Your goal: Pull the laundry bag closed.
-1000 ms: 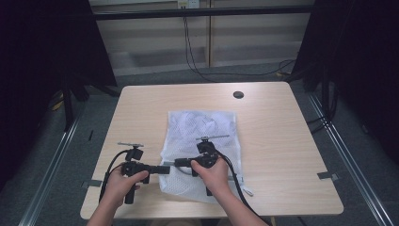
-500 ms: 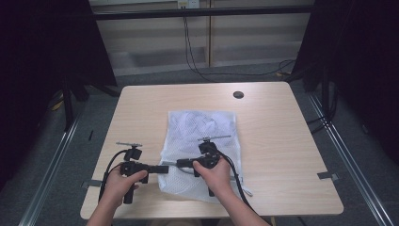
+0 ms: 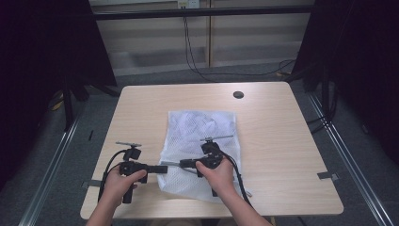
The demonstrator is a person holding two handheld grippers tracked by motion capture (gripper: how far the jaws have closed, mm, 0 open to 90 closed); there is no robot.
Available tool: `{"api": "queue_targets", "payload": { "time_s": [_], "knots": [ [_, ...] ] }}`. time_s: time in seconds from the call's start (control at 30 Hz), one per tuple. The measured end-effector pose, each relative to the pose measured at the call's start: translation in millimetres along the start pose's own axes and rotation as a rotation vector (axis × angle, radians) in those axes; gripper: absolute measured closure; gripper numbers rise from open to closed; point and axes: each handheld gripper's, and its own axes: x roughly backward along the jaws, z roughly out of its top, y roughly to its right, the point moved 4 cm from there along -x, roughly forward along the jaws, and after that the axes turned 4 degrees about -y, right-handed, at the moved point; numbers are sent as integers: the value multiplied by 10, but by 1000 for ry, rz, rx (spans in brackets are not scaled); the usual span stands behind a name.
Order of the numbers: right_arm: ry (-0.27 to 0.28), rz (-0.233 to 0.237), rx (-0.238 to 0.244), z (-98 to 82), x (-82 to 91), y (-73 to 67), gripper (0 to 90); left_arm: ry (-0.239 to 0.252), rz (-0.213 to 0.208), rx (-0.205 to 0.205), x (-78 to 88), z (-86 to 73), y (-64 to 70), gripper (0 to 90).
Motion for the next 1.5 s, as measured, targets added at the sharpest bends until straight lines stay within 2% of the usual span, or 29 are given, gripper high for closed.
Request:
{"api": "queue_targets", "payload": {
  "time_s": [0.03, 0.13, 0.27, 0.33, 0.43, 0.53, 0.57, 0.6, 0.63, 0.77, 0.93, 1.0, 1.1, 1.17, 1.27, 1.5],
  "knots": [
    [8, 18, -14, 2, 17, 5, 874, -8, -3, -6, -2, -4, 4, 884],
    [2, 5, 9, 3, 37, -1, 873, -13, 0, -2, -19, -1, 26, 884],
    [-2, 9, 2, 0, 56, 6, 873, -21, 11, -10, -27, 2, 28, 885],
    [-3, 9, 4, -10, 51, 8, 873, -21, 8, 5, -29, 1, 35, 885],
    [-3, 10, 5, -14, 50, 10, 873, -20, 9, 6, -30, 1, 36, 885],
    [-2, 14, 6, -16, 54, 11, 874, -26, 17, -8, -21, 1, 27, 885],
    [-4, 10, 7, -18, 58, 12, 874, -23, 16, 3, -17, 0, 30, 885],
    [-5, 2, 9, -19, 64, 18, 874, -23, 25, -10, -3, 3, 11, 886],
    [-7, -4, 6, -19, 74, 26, 874, -15, 18, 6, 7, 3, 18, 886],
    [1, 5, -7, -18, 124, 59, 874, -17, 13, -5, 14, 0, 25, 886],
    [-5, 1, 4, -23, 137, 67, 874, -18, 17, 2, 4, 8, 20, 885],
    [-7, 1, 6, -29, 137, 63, 874, -20, 19, -7, 6, 7, 22, 886],
    [-7, -10, 13, -35, 142, 69, 874, -16, 30, -3, 18, 6, 11, 886],
    [2, -2, -3, -36, 163, 93, 873, -7, 10, 17, 33, 5, 8, 886],
    [-9, -6, 4, -42, 171, 93, 873, -17, 26, -9, 26, 0, 5, 886],
    [-11, -7, 9, -48, 179, 95, 873, -24, 30, 1, 17, 3, 12, 886]
  ]
}}
